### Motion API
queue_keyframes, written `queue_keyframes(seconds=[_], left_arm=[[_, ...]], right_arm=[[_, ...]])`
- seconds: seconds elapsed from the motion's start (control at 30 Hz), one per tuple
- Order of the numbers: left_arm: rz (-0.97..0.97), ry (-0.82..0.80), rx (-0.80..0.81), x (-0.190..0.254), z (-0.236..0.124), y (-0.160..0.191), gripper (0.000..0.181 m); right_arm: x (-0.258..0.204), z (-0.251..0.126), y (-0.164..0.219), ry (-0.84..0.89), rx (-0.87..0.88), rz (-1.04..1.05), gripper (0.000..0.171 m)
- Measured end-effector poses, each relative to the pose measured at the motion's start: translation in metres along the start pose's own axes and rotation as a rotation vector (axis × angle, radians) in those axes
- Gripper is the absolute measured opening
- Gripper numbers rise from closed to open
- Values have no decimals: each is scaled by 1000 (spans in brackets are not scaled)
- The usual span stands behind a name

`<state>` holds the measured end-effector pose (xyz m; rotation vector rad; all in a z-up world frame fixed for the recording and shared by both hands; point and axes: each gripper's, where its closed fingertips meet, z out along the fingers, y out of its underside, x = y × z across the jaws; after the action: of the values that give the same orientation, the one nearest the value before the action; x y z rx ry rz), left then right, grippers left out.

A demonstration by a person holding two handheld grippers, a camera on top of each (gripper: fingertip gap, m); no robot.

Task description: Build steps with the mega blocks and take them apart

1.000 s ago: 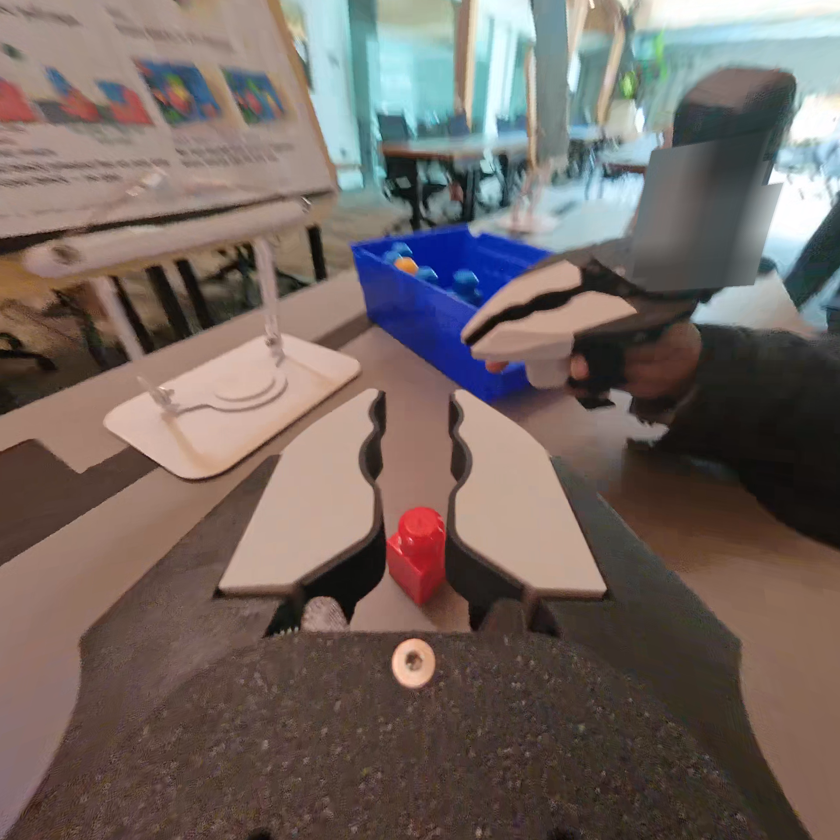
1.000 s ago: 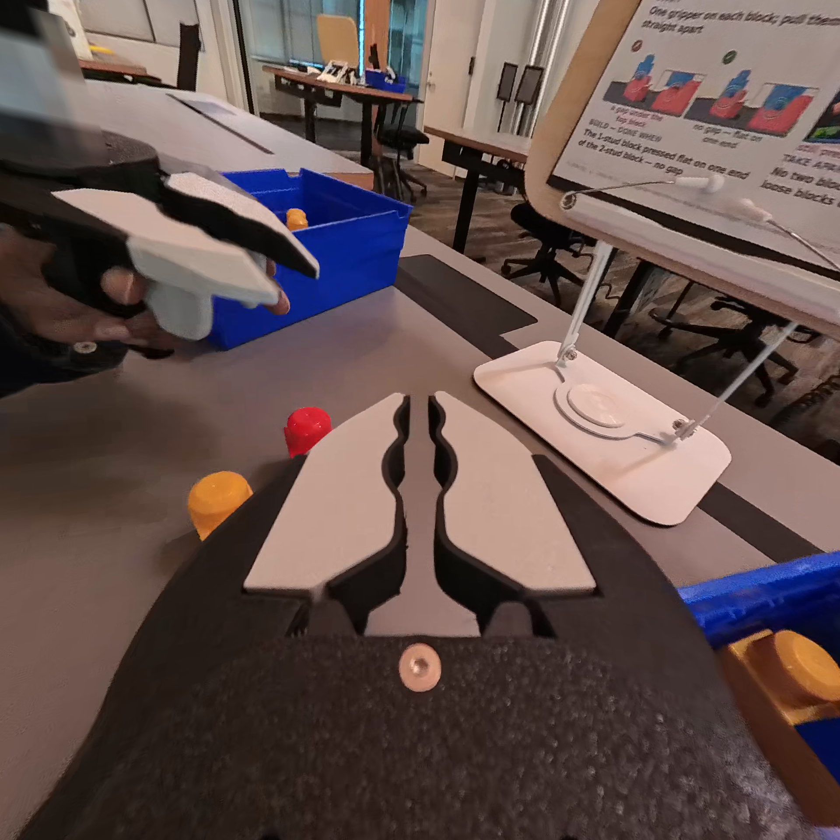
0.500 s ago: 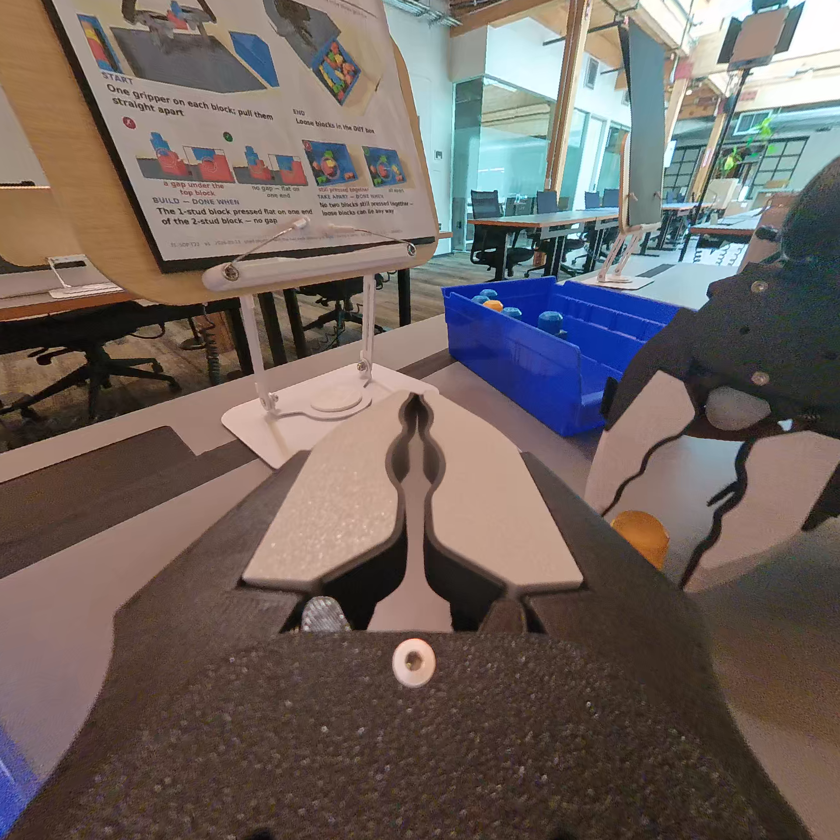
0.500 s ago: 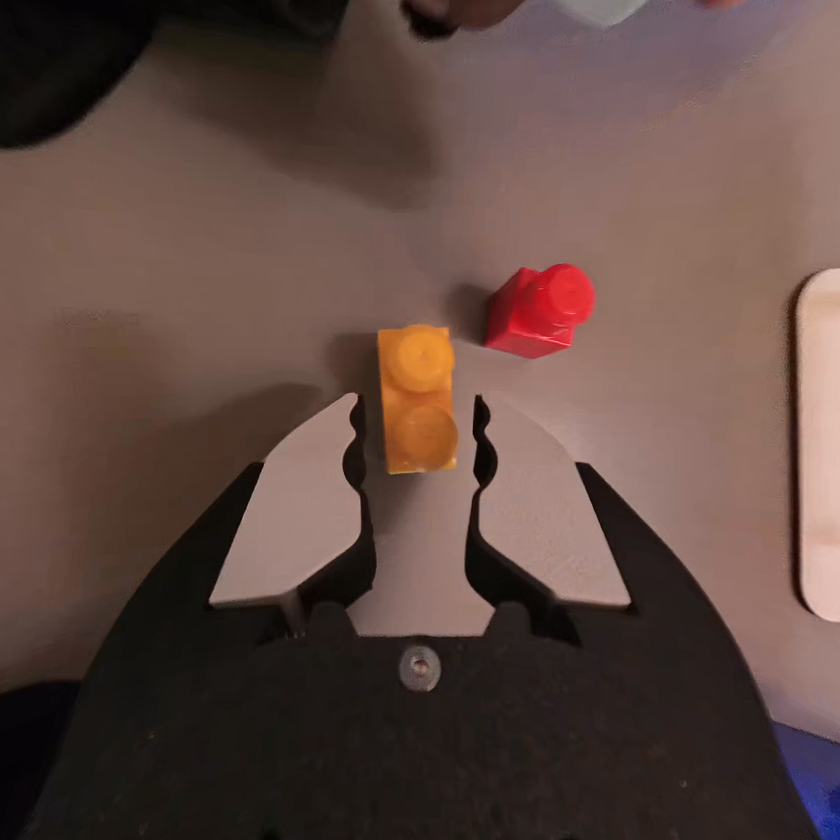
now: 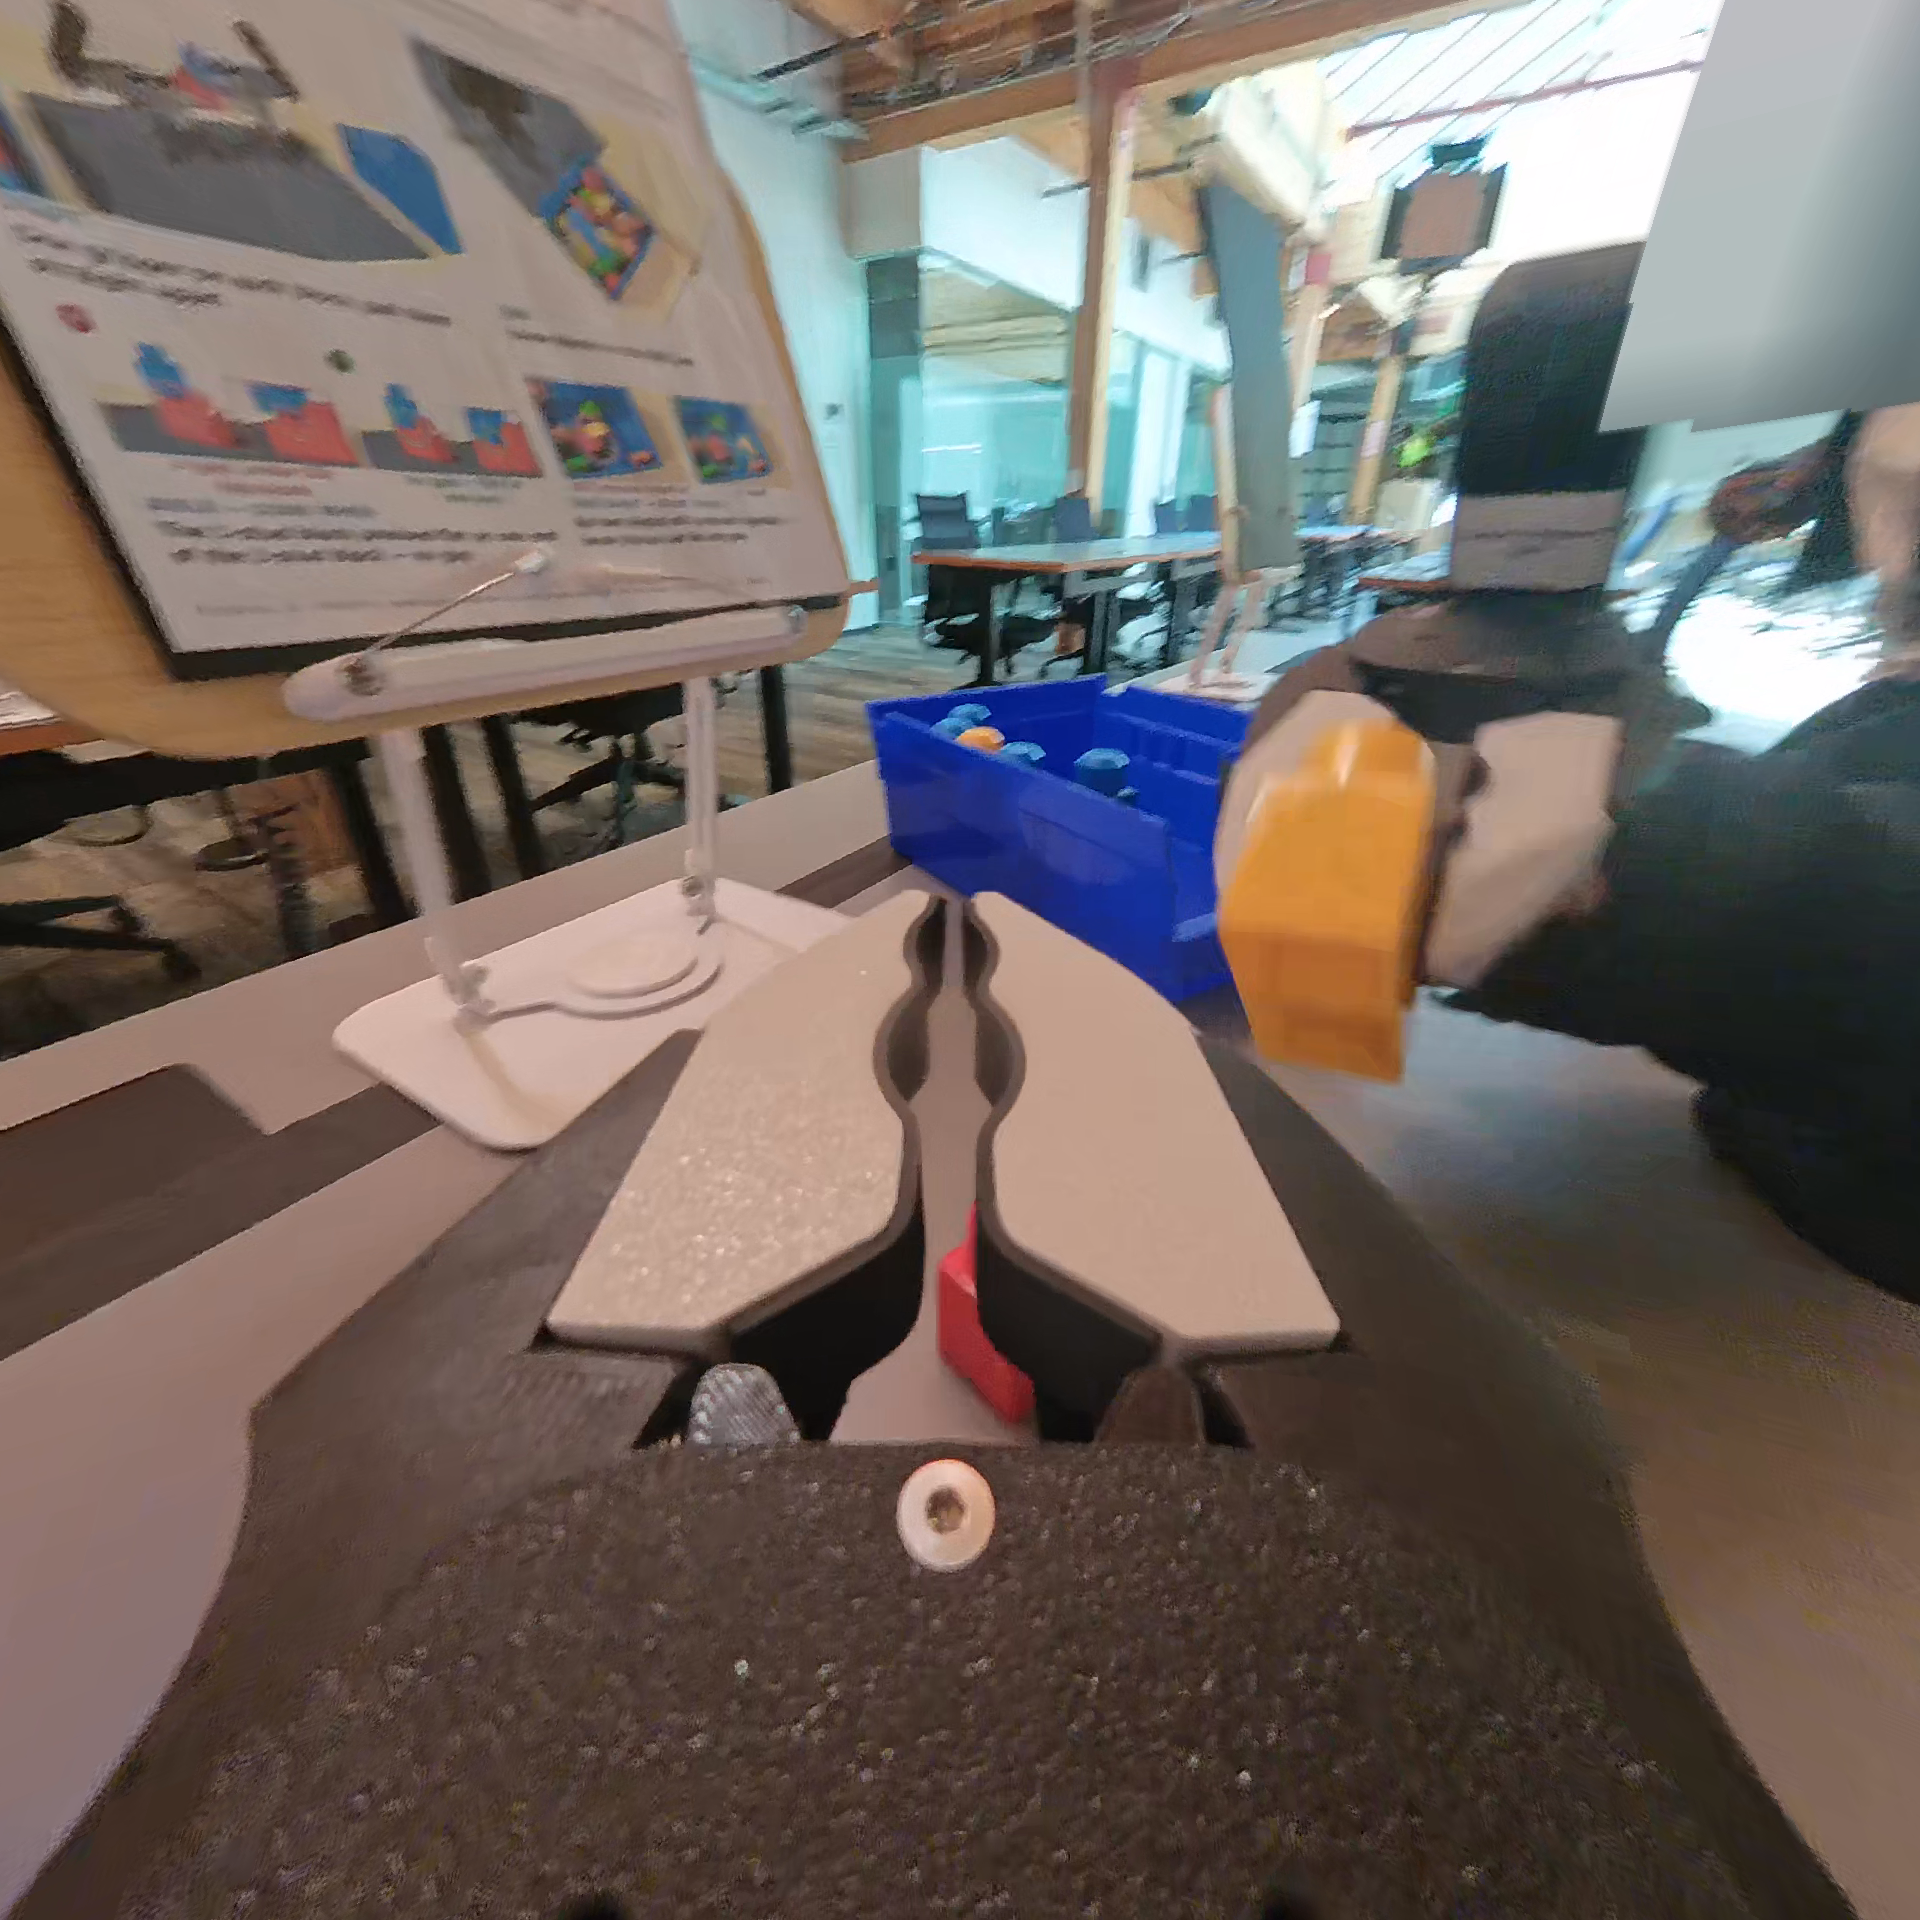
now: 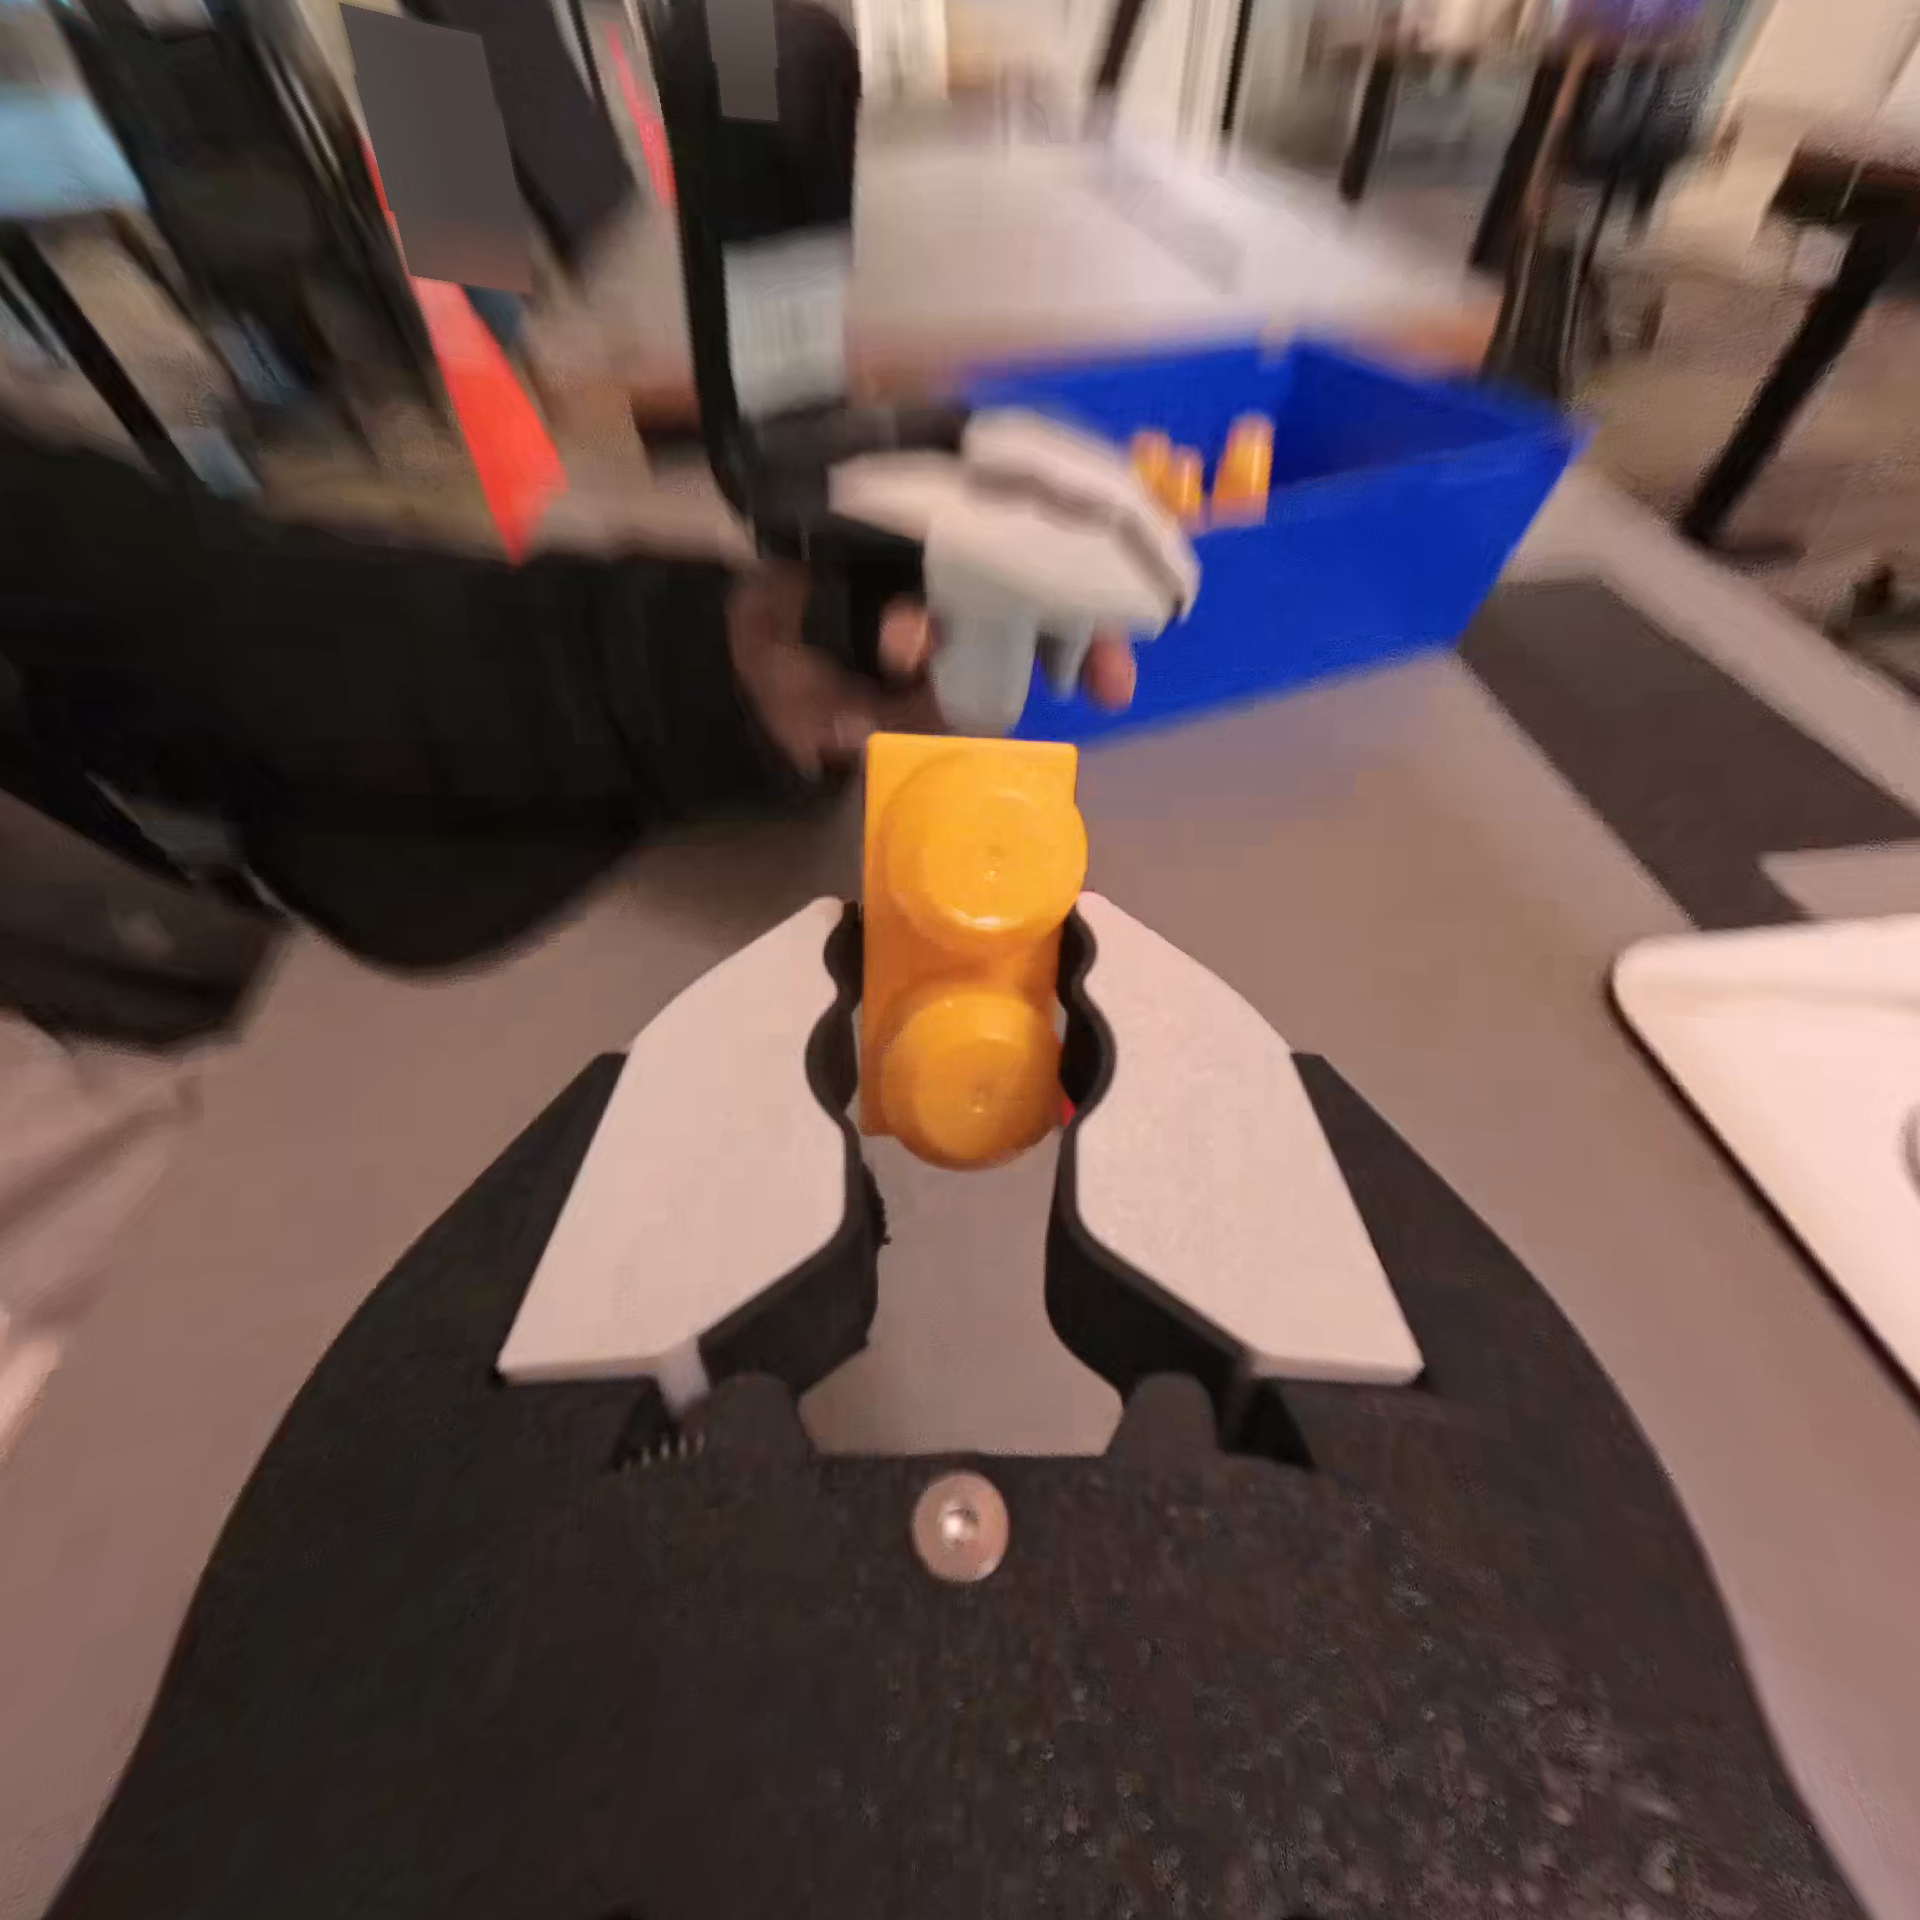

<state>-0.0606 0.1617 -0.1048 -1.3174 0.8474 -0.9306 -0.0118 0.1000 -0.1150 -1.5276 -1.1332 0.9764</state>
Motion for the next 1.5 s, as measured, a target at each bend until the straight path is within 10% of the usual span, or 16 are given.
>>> queue_keyframes(seconds=[0.03, 0.33, 1.0, 1.23, 1.5], left_arm=[[-12, 44, 27, 8, 1, -4, 11], [-156, 316, 88, 62, 9, -20, 50], [-180, 416, 55, 86, 10, -16, 36], [-109, 328, 58, 58, -1, -26, 36], [-112, 162, 102, 8, -18, -35, 36]], right_arm=[[3, -12, -14, -14, 133, 44, 36], [7, -28, -33, -76, 417, 139, 36], [-19, 19, -21, -80, 311, 25, 36], [2, 13, -8, -10, 152, 67, 40], [45, 41, 65, 221, -479, -19, 45]])
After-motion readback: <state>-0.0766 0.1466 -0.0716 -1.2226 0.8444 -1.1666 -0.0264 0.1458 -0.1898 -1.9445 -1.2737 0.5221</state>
